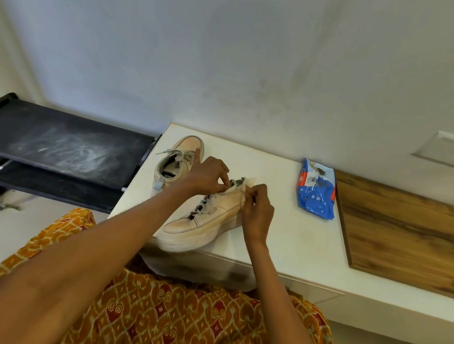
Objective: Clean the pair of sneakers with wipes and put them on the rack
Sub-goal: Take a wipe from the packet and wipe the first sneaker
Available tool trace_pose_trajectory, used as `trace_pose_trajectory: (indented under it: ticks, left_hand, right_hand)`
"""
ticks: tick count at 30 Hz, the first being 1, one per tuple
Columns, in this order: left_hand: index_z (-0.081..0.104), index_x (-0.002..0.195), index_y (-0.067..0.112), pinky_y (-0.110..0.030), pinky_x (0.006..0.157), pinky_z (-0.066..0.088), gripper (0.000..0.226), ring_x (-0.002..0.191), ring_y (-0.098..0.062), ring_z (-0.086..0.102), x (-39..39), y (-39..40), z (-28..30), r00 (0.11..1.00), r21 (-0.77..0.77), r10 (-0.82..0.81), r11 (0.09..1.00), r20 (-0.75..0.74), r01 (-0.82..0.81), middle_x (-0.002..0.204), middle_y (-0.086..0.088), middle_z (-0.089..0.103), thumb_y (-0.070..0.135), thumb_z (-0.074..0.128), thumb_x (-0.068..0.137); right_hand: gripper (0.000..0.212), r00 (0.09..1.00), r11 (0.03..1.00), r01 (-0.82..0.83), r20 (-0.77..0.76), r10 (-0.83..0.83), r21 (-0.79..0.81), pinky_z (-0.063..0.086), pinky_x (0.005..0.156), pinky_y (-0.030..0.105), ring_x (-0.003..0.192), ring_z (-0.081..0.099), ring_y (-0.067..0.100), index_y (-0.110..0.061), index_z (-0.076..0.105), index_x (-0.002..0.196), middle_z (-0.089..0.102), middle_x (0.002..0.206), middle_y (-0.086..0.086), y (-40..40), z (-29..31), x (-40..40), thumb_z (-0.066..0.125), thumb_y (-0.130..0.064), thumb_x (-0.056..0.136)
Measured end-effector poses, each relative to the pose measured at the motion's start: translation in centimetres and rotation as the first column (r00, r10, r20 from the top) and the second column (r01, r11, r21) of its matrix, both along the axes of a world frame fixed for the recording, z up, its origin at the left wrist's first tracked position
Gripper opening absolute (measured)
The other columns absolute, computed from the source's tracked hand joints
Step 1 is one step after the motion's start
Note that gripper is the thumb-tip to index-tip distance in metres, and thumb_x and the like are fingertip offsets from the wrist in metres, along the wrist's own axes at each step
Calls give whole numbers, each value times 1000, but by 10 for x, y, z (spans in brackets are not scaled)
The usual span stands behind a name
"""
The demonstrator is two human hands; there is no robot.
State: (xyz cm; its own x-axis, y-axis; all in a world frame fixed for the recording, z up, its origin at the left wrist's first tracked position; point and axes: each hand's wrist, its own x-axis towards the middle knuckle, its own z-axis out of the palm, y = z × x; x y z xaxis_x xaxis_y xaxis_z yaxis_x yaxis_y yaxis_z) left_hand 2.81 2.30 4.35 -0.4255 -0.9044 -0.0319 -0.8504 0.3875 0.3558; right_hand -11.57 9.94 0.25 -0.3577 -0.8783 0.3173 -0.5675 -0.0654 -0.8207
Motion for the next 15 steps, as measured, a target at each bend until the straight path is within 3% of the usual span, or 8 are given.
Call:
trace_pose_trajectory:
  ticks: [3,6,8,11,13,15]
  left_hand:
    - [71,97,30,-63,109,-10,17,132,-17,32,4,-4,-1,999,-6,28,1000,20,-28,132,6,52,34,59,88]
    - [71,98,30,-61,109,-12,18,133,-18,32,5,-5,-2,999,-3,31,1000,20,-31,132,7,51,36,58,88]
    - [71,98,29,-62,109,-12,17,133,-18,32,4,-4,-4,999,3,40,999,6,-40,133,7,51,28,58,87]
    - [72,96,30,-62,109,-11,17,132,-17,33,4,-4,-4,999,0,30,1000,-13,-30,132,6,52,27,59,86]
    - [72,96,29,-62,109,-11,16,131,-18,35,2,-4,-2,1000,-3,16,1000,-1,-16,131,6,53,29,60,86]
    - [72,96,28,-62,109,-9,16,128,-18,38,3,-5,-1,1000,-13,29,999,10,-29,127,7,55,29,59,86]
  right_hand:
    - [5,974,979,-197,-101,201,53,44,64,24,75,55,15,-15,51,90,59,87,4,17,-6,21,50,-10,93]
    - [4,936,941,-335,-127,328,-37,47,67,14,80,55,4,-12,54,95,60,94,-2,35,-9,32,53,-9,92]
    - [13,984,980,-173,16,175,-98,43,64,10,74,53,0,-18,51,88,56,84,-11,27,-6,22,53,-6,92]
    - [12,979,994,111,175,-107,-11,44,66,16,76,58,7,-12,55,96,61,88,0,-1,-4,-5,53,-1,91]
    - [20,974,981,130,165,-154,147,44,74,15,85,60,16,-9,57,110,64,100,8,-15,-3,-11,51,-2,93]
    - [21,980,976,117,136,-143,184,44,75,15,87,59,16,-9,58,112,65,101,8,-16,0,-3,50,-3,93]
